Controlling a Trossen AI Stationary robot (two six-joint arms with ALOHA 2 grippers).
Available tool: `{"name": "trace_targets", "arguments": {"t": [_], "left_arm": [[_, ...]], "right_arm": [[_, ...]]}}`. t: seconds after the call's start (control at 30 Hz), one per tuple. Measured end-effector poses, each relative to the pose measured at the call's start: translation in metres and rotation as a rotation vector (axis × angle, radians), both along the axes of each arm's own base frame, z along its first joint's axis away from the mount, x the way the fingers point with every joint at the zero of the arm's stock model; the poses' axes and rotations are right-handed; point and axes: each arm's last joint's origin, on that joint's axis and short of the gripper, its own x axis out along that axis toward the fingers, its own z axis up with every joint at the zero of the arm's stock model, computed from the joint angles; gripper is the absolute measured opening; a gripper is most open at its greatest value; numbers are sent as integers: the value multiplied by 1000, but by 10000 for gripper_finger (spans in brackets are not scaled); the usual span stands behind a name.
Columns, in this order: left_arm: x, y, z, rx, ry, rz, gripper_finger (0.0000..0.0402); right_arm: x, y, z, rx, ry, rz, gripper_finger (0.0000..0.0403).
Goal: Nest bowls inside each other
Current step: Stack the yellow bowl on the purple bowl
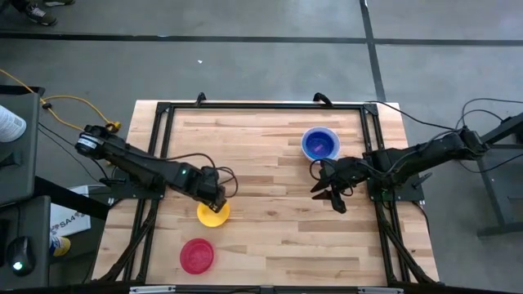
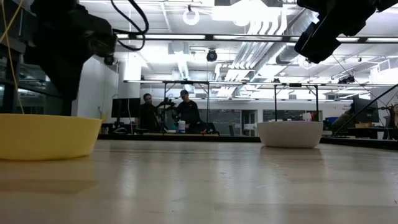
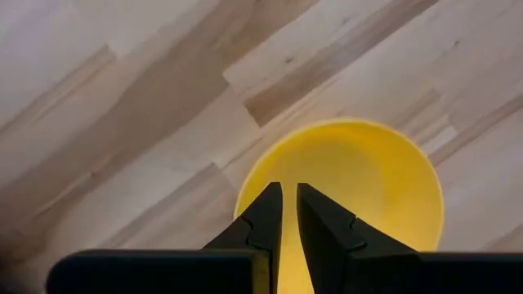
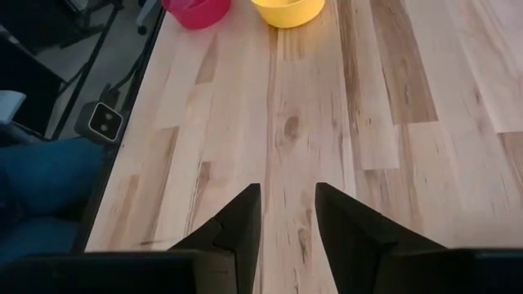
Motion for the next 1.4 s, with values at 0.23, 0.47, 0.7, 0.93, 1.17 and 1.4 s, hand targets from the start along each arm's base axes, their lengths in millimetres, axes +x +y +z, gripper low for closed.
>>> {"name": "trace_targets", "arguments": {"t": [0.23,0.47,0.7,0.93,1.17,1.4], "left_arm": [[-10,-12,-1,19,56,-44,42],[-13,-15,-1,29,66,-75,42],[-12,-14,-3,36,78,-86,42],[-12,-14,-4,41,84,-100,42],[-10,-16,-3,-3,70,-101,42],[-7,-19,-3,-43,52,-127,42]], "right_arm": [[-1,4,0,0,-1,22,112],[-1,4,0,1,-1,22,112],[-1,4,0,9,-3,16,112],[-1,4,0,9,-3,16,112],[-1,4,0,11,-2,19,112],[-1,4,0,11,-2,19,112]]}}
